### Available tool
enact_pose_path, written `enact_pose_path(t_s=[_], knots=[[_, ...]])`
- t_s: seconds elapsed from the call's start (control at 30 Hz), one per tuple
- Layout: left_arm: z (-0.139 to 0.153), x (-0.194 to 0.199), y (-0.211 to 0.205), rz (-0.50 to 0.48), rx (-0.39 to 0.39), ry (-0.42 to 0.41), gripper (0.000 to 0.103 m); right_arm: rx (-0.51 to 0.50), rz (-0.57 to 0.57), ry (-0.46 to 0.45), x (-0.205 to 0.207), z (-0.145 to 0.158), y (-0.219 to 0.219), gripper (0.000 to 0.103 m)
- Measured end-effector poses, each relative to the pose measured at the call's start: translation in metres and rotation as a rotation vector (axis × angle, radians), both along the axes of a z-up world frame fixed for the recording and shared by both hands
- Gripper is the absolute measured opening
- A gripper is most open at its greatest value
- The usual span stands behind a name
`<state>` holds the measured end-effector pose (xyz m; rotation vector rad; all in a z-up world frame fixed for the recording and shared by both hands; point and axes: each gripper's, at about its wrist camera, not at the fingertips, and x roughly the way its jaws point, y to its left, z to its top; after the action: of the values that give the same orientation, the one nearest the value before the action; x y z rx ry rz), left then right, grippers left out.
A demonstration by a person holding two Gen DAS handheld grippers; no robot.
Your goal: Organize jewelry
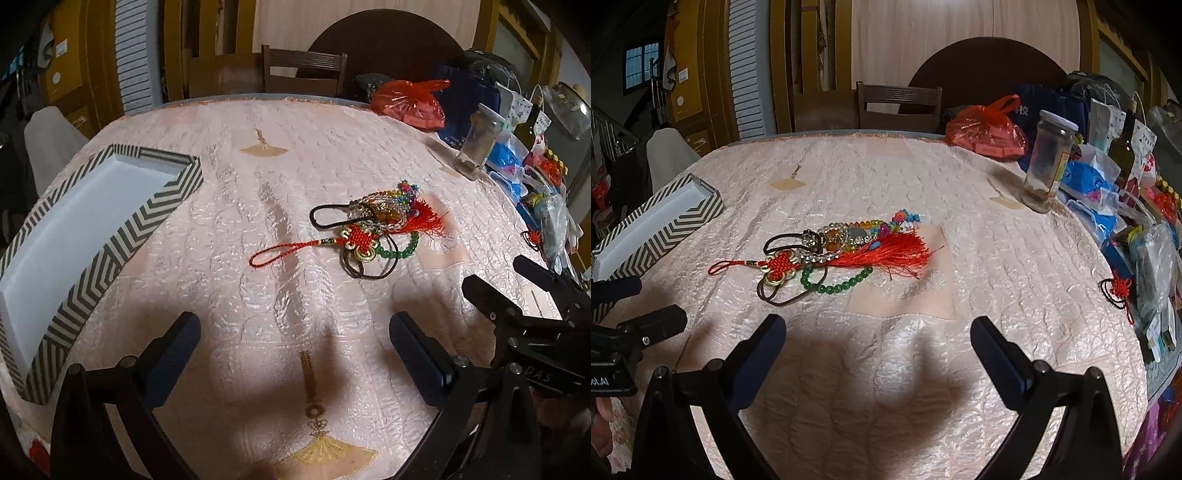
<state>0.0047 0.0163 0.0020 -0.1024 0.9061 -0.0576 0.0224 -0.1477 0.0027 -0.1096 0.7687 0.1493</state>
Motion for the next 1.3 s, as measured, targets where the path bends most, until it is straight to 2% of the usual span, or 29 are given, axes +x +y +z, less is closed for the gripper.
enact_pose_path(t_s=[0.27,0.4,1.03,1.3], knots=[[-0.004,-0.004,0.003,0.032,0.042,-0.003,0.101,-0.001,0.0,0.001,0.0,-0.001,-0.001,0.102],[-0.005,-0.003,0.005,0.021,-0.002,0.021,0.101,0.002,-0.002,-0.001,-0.001,0.0,-0.002,0.102],[-0.007,-0.002,0.003,0.025,0.027,0.036,0.1,-0.002,-0.001,-0.004,-0.006,0.001,-0.002,0.102],[-0.01,0.005,-0.003,0.026,0.064,0.049,0.1,0.0,-0.002,-0.006,-0.007,0.002,-0.003,0.102]])
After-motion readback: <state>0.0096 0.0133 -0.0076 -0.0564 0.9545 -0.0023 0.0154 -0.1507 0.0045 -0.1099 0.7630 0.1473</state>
